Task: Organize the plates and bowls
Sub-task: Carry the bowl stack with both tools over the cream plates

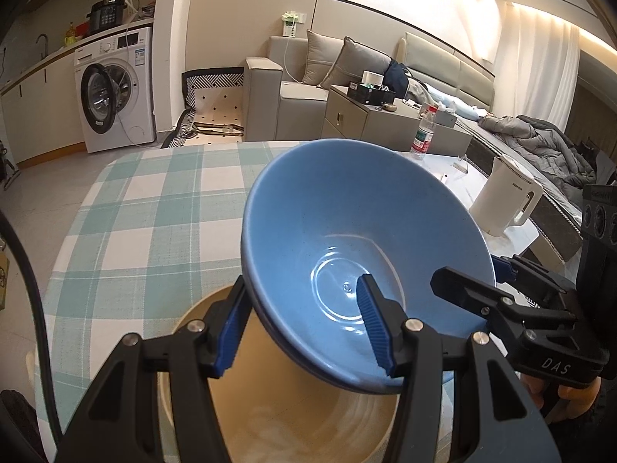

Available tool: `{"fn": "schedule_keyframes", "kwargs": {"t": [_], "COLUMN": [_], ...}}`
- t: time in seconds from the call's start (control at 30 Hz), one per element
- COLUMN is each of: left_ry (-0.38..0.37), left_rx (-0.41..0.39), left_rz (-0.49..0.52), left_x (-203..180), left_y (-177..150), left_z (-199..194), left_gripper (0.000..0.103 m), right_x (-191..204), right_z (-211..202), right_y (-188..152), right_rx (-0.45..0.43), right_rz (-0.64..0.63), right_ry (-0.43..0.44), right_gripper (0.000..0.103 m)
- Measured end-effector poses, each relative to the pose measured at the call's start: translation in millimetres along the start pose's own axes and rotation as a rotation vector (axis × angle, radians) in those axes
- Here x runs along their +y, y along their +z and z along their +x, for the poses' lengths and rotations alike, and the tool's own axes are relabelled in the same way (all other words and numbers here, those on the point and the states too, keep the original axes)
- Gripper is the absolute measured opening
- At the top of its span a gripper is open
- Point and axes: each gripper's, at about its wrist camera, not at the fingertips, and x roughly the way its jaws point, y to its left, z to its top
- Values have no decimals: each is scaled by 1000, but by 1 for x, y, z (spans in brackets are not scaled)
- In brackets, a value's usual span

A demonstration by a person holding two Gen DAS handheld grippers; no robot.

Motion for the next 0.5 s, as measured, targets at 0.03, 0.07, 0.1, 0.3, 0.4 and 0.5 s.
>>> {"fn": "schedule_keyframes", "kwargs": {"t": [0.03, 0.07, 0.1, 0.3, 0.4, 0.5], "left_ry": [4, 7, 9, 28, 37, 43], "left_rx": [-1, -2, -3, -5, -4, -3], "left_rz": [-2, -4, -9, -23, -32, -34], "left_x": [2, 4, 7, 17, 22, 25], "left_y": [-1, -2, -2, -6, -8, -11], "left_z": [-1, -2, -3, -5, -5, -5], "left_gripper": [54, 54, 54, 54, 54, 54], "right_x": [3, 4, 6, 17, 20, 24], "right_z": [1, 2, 2, 11, 14, 18], "right_y": [-1, -2, -2, -6, -7, -8], "right_rx": [2, 4, 5, 19, 24, 29], "right_rz": [-3, -6, -7, -17, -16, -18], "right_ry": [3, 8, 12, 24, 34, 40], "right_gripper": [58, 58, 58, 58, 58, 58]}}
